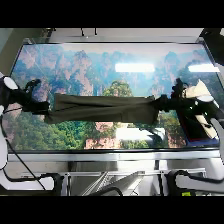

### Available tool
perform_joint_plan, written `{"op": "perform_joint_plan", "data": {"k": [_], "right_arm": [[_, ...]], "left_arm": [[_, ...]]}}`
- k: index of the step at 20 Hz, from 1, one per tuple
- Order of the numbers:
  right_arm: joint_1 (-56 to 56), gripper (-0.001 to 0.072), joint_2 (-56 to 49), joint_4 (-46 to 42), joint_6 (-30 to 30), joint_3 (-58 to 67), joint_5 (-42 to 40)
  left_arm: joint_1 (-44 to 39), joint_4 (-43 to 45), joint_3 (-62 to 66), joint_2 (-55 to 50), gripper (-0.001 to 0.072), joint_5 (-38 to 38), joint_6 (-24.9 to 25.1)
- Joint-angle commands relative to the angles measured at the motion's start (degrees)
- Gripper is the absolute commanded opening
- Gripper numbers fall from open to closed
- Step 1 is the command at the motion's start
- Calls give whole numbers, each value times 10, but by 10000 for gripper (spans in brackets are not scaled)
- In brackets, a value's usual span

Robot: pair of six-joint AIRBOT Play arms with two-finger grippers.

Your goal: Fold the shirts.

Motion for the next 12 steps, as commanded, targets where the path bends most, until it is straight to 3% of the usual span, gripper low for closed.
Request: {"op": "perform_joint_plan", "data": {"k": [1, 5, 8, 9, 10, 11, 12], "right_arm": [[28, 22, -131, 9, -47, 99, -45], [27, 23, -203, 7, -78, 115, -44], [23, 24, -204, -20, -77, 121, -39], [18, 87, -198, -38, -75, 128, -32], [11, 266, -193, -59, -70, 138, -23], [2, 371, -184, -84, -55, 150, -11], [-7, 377, -175, -111, -37, 159, -3]], "left_arm": [[-33, 3, 75, -71, 16, 10, -2], [-37, 4, 149, -164, 16, 0, -32], [-37, 4, 201, -217, 17, -55, -34], [-37, 1, 217, -226, 18, -66, -43], [-37, -3, 231, -229, 19, -64, -51], [-37, -9, 244, -228, 104, -61, -52], [-37, -19, 262, -226, 524, -62, -52]]}}
